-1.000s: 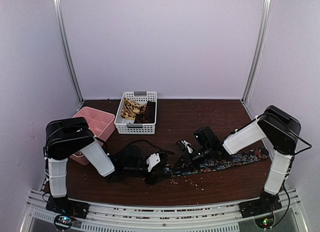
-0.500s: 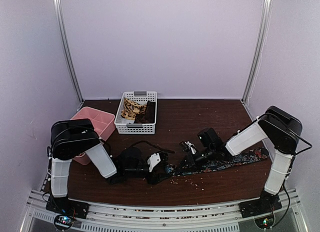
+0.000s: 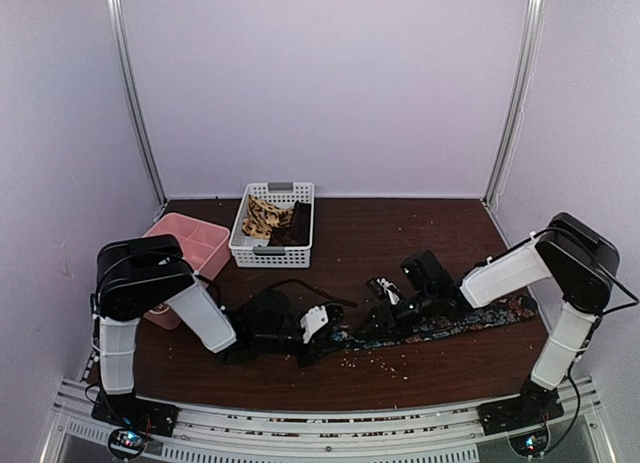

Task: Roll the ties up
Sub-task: Roll the tie at the center of the board.

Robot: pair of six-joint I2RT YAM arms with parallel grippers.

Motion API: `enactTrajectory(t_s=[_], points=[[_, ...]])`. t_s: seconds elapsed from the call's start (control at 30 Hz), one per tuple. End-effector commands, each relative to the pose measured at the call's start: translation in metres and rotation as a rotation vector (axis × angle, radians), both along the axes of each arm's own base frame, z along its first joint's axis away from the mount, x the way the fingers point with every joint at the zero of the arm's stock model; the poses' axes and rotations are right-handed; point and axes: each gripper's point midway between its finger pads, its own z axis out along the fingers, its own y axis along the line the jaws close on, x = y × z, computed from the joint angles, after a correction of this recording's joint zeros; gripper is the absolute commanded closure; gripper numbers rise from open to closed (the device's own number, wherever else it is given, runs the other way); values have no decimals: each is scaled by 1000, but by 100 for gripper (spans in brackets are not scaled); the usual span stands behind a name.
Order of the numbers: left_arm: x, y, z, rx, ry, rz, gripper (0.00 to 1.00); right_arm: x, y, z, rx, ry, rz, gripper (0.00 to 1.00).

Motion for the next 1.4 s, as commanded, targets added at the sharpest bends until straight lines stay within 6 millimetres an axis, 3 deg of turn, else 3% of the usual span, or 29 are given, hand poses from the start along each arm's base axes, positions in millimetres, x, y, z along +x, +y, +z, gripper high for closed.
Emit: enactTrajectory(t_s=[0.0, 0.1, 0.2, 0.47, 0.57, 0.8, 0.87, 0.9, 0.97, 1.13, 1.3, 1.37], points=[[-12, 24, -27, 176, 51, -8, 83, 4, -9, 21, -24, -50, -40, 51], [-12, 29, -31, 225, 66, -3, 83, 1, 2, 40, 22, -53, -20, 44], [-10, 28, -31, 255, 75, 2, 83, -6, 15, 46, 33, -41, 13, 43], [-8, 25, -31, 264, 90, 7, 83, -2, 26, 23, -49, -18, 29, 49], [-8, 25, -32, 268, 90, 6, 83, -1, 30, 11, -77, -2, 41, 58], [-6, 25, -30, 274, 81, 13, 83, -6, 26, 2, -100, 11, 54, 96], [-5, 24, -30, 275, 79, 13, 82, -6, 25, 3, -99, 4, 53, 100], [-5, 25, -30, 276, 78, 13, 80, -6, 25, 4, -94, 1, 51, 100], [-5, 25, -25, 254, 69, 21, 66, -6, 25, 5, -94, -7, 50, 100], [-3, 27, 6, 98, 13, 58, 37, -3, 17, -9, -133, -30, 60, 100], [5, 21, 2, 77, -9, 76, 4, -8, 6, -19, -129, -4, 44, 100], [5, 12, -1, 76, -1, 54, 2, -8, 6, -16, -121, -4, 43, 100]])
